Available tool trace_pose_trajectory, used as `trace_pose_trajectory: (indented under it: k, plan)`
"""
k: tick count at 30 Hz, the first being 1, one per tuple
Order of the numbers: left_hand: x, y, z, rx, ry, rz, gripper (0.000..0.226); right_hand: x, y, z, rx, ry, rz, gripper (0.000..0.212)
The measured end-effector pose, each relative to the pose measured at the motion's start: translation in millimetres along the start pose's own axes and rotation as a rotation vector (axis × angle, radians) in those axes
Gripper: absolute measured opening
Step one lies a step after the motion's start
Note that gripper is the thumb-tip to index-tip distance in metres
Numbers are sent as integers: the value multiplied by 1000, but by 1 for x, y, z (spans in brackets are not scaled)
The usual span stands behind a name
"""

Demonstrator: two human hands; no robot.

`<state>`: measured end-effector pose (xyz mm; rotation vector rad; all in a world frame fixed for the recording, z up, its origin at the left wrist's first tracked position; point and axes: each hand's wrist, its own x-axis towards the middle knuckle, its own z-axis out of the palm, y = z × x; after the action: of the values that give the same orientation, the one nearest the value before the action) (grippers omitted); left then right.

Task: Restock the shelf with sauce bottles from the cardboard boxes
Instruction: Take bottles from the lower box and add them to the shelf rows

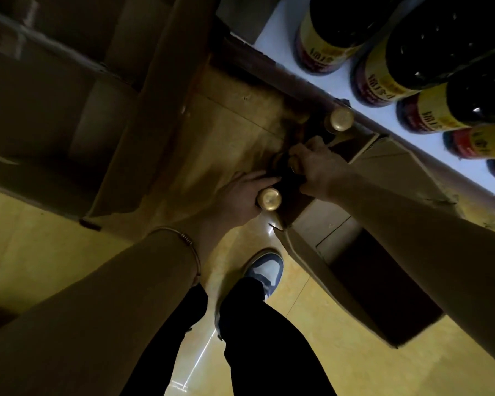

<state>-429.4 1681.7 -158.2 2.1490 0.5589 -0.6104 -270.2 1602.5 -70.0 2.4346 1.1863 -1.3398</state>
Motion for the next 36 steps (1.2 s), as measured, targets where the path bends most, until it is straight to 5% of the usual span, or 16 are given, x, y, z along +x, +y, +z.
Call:
trace_pose_trajectory:
  k: [5, 10, 14, 19, 25, 31, 36]
  plan:
    - [17, -10, 31, -128, 47, -145, 85, 25, 4, 8, -14, -30, -68, 43]
    - [13, -14, 35, -301, 183, 21, 68, 31, 9, 11, 201, 19, 32, 64]
    - [12, -18, 38, -526, 231, 33, 61, 42, 5, 14, 367, 105, -16, 61]
    - [9, -7, 32, -551, 159, -21, 21, 53, -9, 38, 447, 201, -37, 51]
    - [11, -25, 37, -358, 182, 79, 53, 57, -5, 42, 628, 276, 17, 52]
    - [0, -16, 23, -642, 269, -102, 43, 28, -1, 37, 606, 366, -43, 47]
    - [-30, -7, -22, -602, 320, -149, 41, -12, -8, 4, 678, 347, -59, 53]
